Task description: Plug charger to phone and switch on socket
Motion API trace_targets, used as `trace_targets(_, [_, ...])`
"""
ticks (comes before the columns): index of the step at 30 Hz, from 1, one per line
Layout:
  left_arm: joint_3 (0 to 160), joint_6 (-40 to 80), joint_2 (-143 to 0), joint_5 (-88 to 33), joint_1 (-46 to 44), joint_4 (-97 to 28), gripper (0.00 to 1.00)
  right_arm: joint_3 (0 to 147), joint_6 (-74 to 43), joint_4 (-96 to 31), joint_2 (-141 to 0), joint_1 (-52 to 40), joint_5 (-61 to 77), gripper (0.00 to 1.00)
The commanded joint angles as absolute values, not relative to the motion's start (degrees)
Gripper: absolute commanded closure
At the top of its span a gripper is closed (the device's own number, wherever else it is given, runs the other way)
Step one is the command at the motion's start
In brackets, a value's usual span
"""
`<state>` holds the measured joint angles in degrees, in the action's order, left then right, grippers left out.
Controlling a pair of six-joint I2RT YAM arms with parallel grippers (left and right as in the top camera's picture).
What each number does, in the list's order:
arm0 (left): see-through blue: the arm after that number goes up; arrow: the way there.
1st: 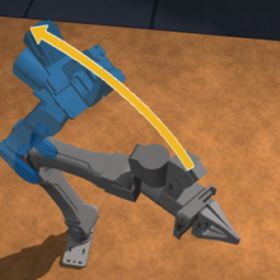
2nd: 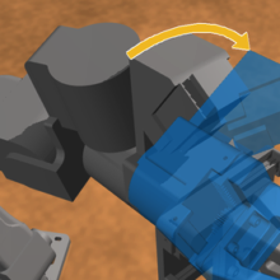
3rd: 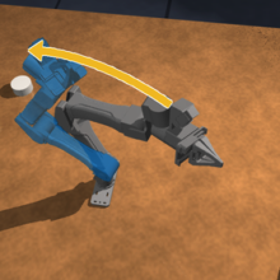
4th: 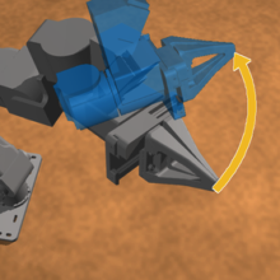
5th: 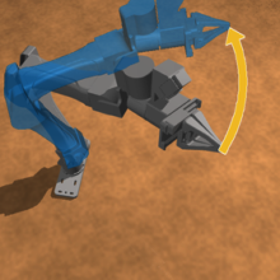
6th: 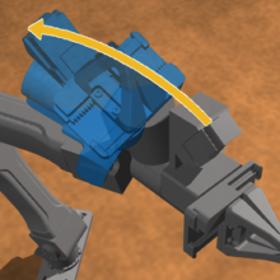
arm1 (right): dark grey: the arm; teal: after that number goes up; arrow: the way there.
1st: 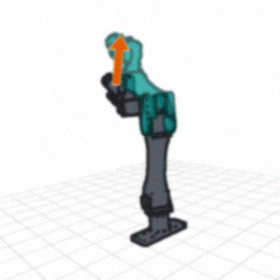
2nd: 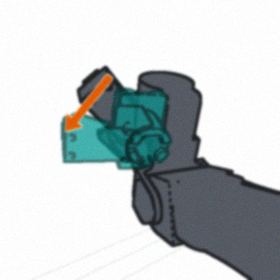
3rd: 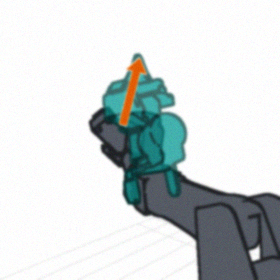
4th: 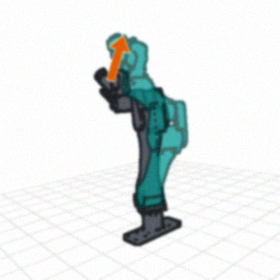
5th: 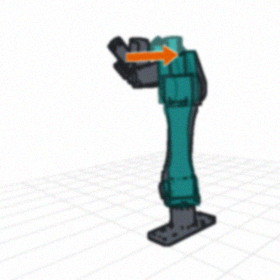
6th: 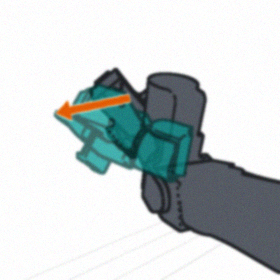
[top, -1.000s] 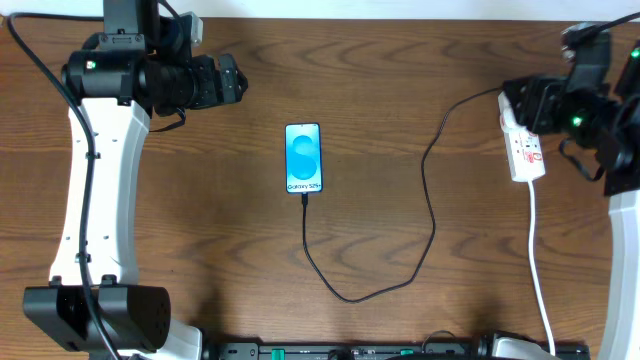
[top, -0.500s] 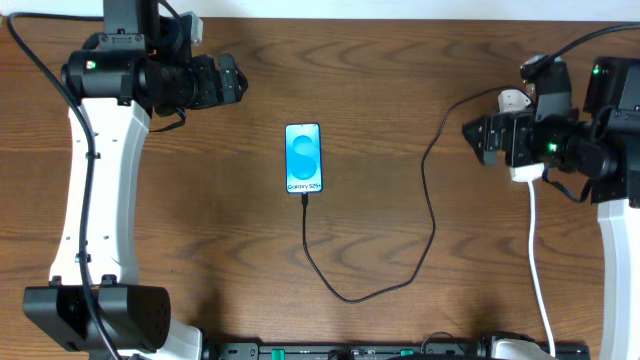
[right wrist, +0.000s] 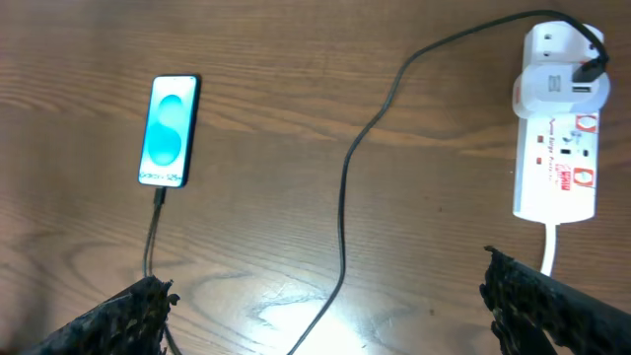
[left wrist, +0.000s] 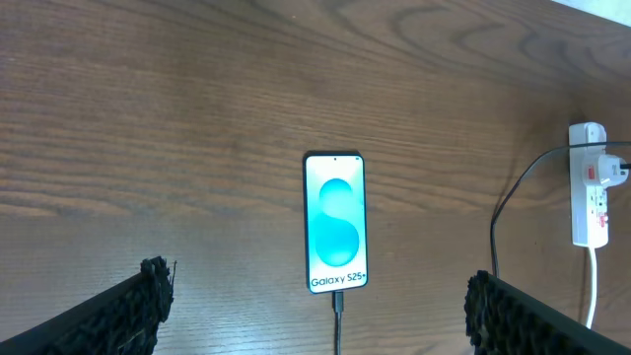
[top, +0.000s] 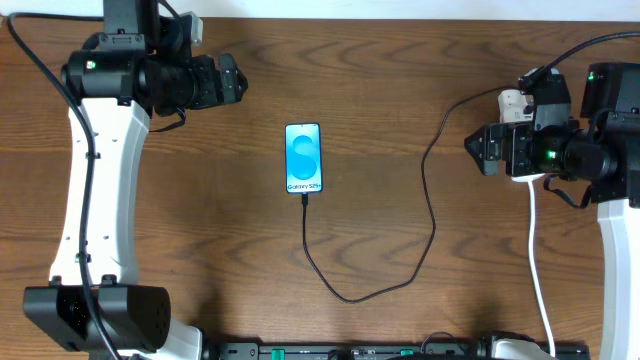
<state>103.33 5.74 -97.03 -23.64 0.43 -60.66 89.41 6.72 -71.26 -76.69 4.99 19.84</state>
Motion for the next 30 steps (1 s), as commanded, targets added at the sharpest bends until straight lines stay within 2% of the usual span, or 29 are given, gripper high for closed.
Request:
trace_targets(1, [103.2,5.19,-96.62,-23.33,0.43,-60.84,0.04,89.41,7.4,-70.96,-75.66,4.78,18.28,0.01])
trace_targets(9, [103.2,5.17,-96.62,-23.33,0.43,-60.84,0.04,88.16,7.81,-64.53,-73.45,4.58,16.62,0.01])
trace_targets(15, [103.2,5.19,-96.62,-23.33,0.43,-60.84,0.04,82.11,7.81,-53.36,-68.34,3.27,13.58,0.01])
trace_targets(30, [103.2,5.19,-96.62,-23.33,0.43,-60.84,0.04,37.3,7.81,-20.18,-36.64,2.15,12.32,0.01])
